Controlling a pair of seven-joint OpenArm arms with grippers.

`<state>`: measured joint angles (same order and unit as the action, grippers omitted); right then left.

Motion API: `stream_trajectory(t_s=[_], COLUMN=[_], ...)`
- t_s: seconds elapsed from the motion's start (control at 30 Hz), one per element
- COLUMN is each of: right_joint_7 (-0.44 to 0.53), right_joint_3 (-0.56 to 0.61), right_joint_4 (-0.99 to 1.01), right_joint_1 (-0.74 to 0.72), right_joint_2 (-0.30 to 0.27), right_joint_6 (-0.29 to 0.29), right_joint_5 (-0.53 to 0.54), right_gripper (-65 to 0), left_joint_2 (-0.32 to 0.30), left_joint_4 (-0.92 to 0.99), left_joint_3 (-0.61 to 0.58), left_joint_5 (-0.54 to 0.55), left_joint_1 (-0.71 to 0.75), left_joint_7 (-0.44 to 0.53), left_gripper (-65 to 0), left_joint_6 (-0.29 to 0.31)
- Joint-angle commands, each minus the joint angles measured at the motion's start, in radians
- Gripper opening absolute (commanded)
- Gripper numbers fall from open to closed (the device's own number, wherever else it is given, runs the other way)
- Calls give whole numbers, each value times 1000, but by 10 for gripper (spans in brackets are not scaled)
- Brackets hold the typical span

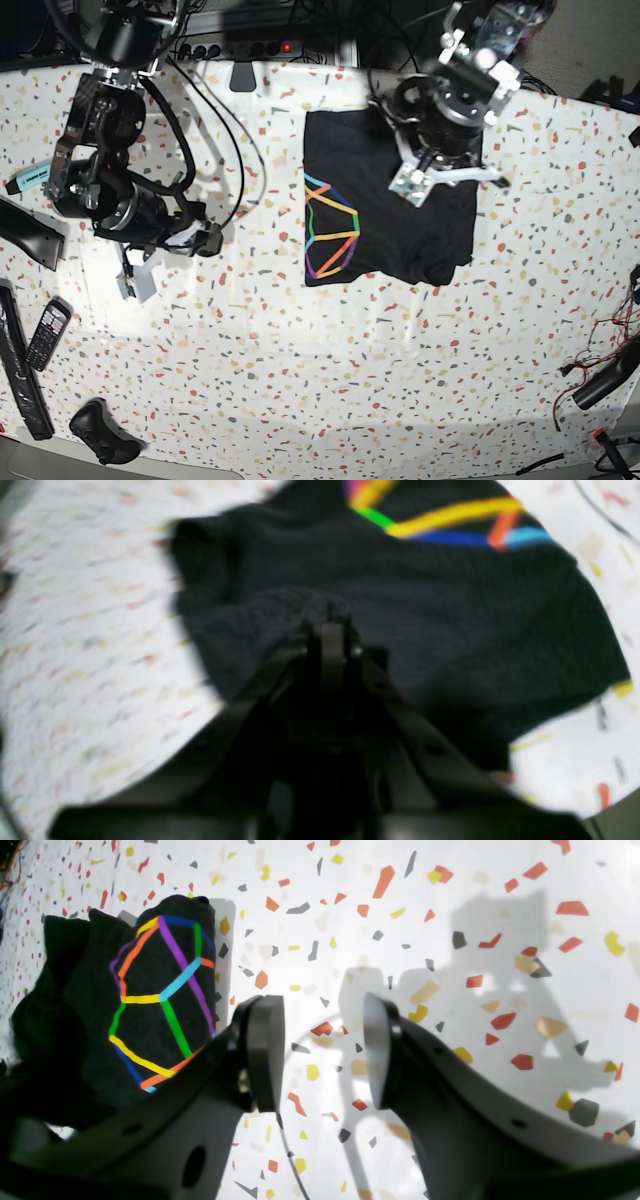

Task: Fold the T-shirt properly
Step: 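Grasp the folded shirt's edge with the left gripper and drag it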

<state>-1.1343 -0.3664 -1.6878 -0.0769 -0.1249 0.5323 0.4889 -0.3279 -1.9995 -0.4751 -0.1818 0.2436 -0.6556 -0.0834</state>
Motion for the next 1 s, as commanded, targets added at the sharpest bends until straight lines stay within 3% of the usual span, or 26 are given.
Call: stream_trajectory(t_s=[0.0, 0.1, 0.37, 0.57, 0.73, 0.83, 0.97], right_joint_7=[19, 19, 19, 19, 19, 19, 19], right_joint_3=[-3, -3, -3, -3, -3, -3, 0], right_joint_4=[-20, -20, -20, -20, -20, -20, -20], right_joint_1=[-20, -20, -20, -20, -20, -20, -20], right_joint_2=[-11, -22, -24, -24, -24, -24, -24], right_joint_6=[6, 6, 6, 6, 6, 6, 6], right_joint_5=[16, 16, 17, 20, 20, 20, 56], right_gripper=[-400, -400, -400, -400, -400, -400, -400], left_joint_2=[-29, -75, -71, -71, -71, -71, -71], left_joint_4=[-43, -66, -55, -55, -55, -55, -55], left_joint_3=[9, 56, 291, 372, 423, 484, 570], left_joint_5=[-12, -13, -27, -27, -48, -83, -43], left_joint_1=[8, 51, 179, 222, 219, 219, 224], left_joint_7=[20, -6, -30, -33, -29, -64, -100], left_gripper=[-650, -650, -650, -647, -416, -409, -447], left_joint_6=[-38, -79, -79, -79, -91, -166, -172])
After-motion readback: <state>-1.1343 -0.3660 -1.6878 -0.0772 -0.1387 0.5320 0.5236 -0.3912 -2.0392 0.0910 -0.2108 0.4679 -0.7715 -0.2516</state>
